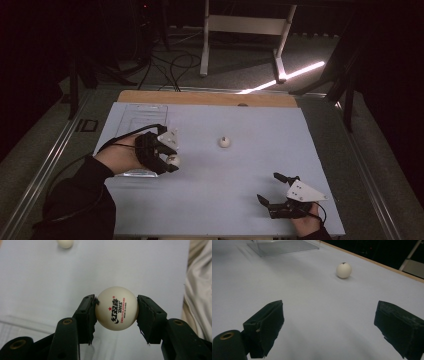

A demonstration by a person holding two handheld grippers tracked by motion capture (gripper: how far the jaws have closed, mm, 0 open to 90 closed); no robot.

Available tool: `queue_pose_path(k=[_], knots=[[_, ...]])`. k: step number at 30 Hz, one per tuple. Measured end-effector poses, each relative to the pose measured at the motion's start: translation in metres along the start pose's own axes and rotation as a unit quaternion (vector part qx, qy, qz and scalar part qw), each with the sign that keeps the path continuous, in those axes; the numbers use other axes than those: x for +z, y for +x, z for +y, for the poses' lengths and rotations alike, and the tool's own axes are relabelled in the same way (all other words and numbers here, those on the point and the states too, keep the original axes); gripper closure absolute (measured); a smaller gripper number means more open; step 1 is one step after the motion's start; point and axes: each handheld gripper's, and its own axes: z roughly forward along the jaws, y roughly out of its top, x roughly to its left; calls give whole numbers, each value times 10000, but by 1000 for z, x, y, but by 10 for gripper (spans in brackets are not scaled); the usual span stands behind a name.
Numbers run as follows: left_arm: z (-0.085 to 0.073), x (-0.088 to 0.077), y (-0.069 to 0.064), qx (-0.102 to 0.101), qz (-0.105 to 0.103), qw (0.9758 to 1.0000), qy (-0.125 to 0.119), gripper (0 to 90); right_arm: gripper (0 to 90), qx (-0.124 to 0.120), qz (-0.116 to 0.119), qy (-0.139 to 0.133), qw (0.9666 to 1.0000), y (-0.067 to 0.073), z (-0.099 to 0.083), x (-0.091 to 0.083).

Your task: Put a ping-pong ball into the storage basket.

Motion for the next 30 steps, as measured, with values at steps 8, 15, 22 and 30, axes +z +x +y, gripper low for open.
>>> queue_pose_path(k=[8, 15, 22, 30], knots=[[-13, -7, 6, -151, 83, 9999, -8, 521, 88, 37, -11, 4, 10000, 0, 1, -1], [-29, -15, 15, -374, 203, 9991, 3, 520, 88, 6, -17, 2, 10000, 0, 1, -1], [-43, -21, 20, -541, 258, 9982, 93, 521, 88, 10, -10, 4, 10000, 0, 1, -1], [-55, -23, 26, -744, 367, 9965, -10, 520, 88, 3, -24, 16, 10000, 1, 1, -1]])
